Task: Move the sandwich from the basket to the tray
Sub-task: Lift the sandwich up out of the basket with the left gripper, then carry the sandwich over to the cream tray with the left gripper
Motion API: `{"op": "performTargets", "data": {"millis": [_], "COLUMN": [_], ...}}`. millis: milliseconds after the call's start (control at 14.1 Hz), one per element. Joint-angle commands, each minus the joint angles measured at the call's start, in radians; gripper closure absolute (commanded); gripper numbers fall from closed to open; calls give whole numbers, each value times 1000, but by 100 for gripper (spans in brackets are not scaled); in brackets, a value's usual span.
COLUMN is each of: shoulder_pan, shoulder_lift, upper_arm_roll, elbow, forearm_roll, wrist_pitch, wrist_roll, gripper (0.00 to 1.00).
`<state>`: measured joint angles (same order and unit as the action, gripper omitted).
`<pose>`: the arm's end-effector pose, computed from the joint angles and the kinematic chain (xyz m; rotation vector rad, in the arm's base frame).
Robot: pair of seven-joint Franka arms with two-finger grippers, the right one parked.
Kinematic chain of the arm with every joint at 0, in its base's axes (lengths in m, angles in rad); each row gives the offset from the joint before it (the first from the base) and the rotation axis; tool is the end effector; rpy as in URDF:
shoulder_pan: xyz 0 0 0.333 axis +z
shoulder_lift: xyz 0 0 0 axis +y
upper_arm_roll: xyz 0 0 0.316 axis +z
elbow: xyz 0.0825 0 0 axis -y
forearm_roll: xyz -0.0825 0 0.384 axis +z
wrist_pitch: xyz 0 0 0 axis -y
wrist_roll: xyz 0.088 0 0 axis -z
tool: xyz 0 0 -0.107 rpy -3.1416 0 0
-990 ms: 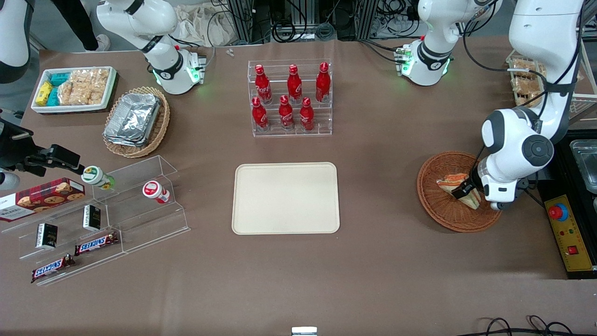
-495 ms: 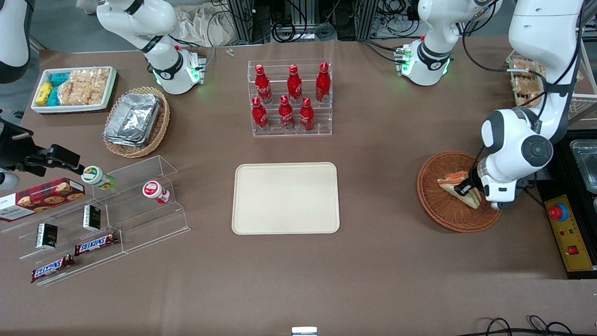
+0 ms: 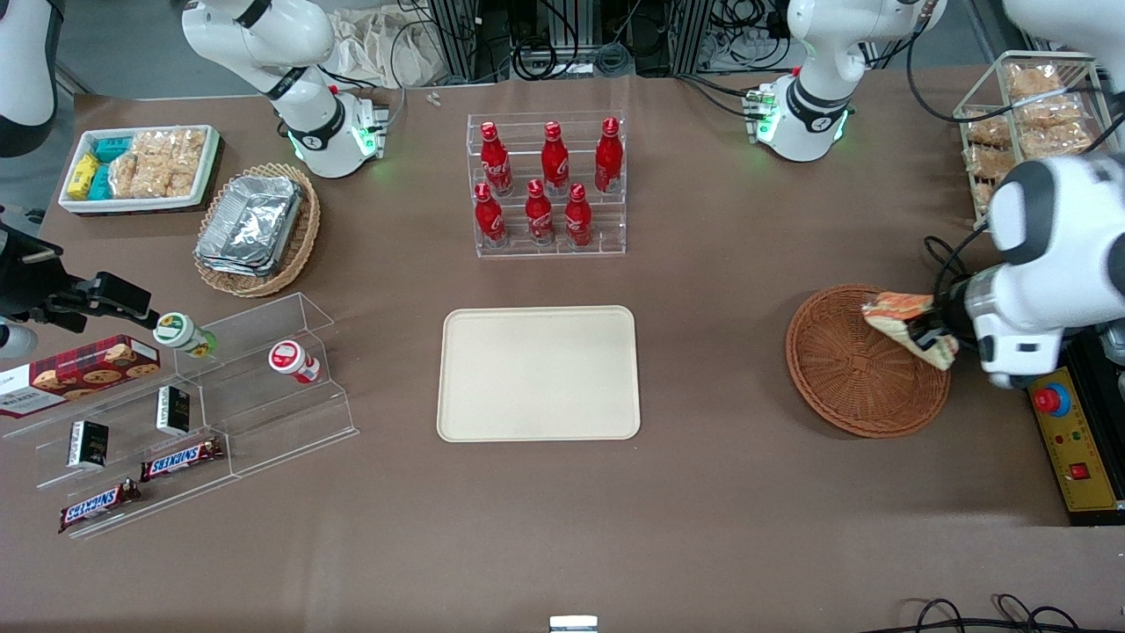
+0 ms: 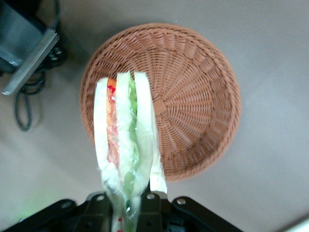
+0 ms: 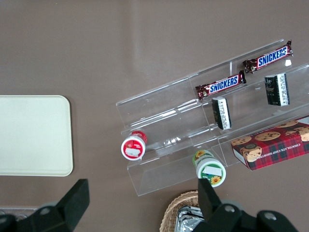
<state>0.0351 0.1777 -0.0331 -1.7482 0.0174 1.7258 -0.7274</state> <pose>0.5907 0.0038 0.4510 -2.8496 -1.0806 0.2799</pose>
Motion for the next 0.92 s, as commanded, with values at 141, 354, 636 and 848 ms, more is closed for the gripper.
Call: {"op": "performTargets", "data": {"millis": [141, 354, 636, 848], "shoulder_pan": [-3, -40, -167, -303], "shoulder_lift": [23, 42, 83, 182], "upper_arm_roll": [-54, -131, -201, -217], "elbow": [166, 206, 225, 301], "forearm_roll": [-4, 7, 4, -4], "wrist_pitch": [-141, -163, -147, -121], "wrist_roll": [90, 140, 157, 152], "gripper": [100, 100, 100, 100]}}
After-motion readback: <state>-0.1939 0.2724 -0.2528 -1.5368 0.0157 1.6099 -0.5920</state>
